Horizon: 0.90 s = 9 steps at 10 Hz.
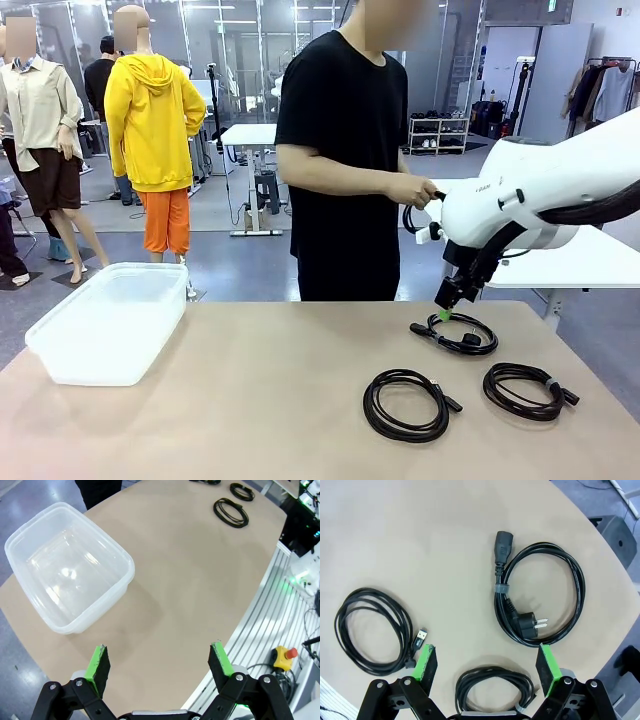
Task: Organize and store the cables.
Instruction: Place the Power Cable into the Organizing box.
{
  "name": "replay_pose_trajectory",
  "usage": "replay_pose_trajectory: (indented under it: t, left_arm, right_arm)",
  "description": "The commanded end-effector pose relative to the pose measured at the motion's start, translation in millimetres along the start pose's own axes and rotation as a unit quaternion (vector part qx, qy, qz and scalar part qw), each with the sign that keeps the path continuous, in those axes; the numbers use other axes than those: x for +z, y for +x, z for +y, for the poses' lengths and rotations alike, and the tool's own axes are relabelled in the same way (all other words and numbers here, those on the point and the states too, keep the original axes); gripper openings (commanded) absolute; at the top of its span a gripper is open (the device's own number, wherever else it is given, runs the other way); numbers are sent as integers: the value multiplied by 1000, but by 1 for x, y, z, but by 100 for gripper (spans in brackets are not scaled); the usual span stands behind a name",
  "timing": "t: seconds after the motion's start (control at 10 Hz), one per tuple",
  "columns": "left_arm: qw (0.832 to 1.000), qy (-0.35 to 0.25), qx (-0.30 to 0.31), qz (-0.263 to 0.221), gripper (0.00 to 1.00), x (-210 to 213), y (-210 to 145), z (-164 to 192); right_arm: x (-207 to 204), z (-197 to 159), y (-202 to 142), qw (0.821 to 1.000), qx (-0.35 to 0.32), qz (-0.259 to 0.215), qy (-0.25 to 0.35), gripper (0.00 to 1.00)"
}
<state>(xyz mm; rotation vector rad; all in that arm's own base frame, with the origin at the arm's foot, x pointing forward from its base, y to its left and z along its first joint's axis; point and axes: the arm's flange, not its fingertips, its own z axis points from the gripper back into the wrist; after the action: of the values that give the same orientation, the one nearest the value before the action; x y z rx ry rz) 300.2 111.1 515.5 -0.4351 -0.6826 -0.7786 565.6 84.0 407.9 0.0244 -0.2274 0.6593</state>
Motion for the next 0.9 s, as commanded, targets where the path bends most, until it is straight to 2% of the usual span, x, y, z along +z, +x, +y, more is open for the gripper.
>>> replay_pose_trajectory:
  t: [0.0,0.1,0.6,0.8]
  left_arm:
    - [1000,-7,-6,-4,100,0,-1,1]
    - [1000,-7,-6,-4,100,0,-1,1]
    - [1000,-7,-6,-4,100,0,-1,1]
    - [1000,-7,-6,-4,100,0,-1,1]
  right_arm:
    - [2,1,5,1000,-20,0,-7,100]
    - [0,0,0,1000,0,0,0,100]
    - [-2,0,0,1000,-4,0,1,100]
    - [-38,-4,18,1000,-6,23,11,100]
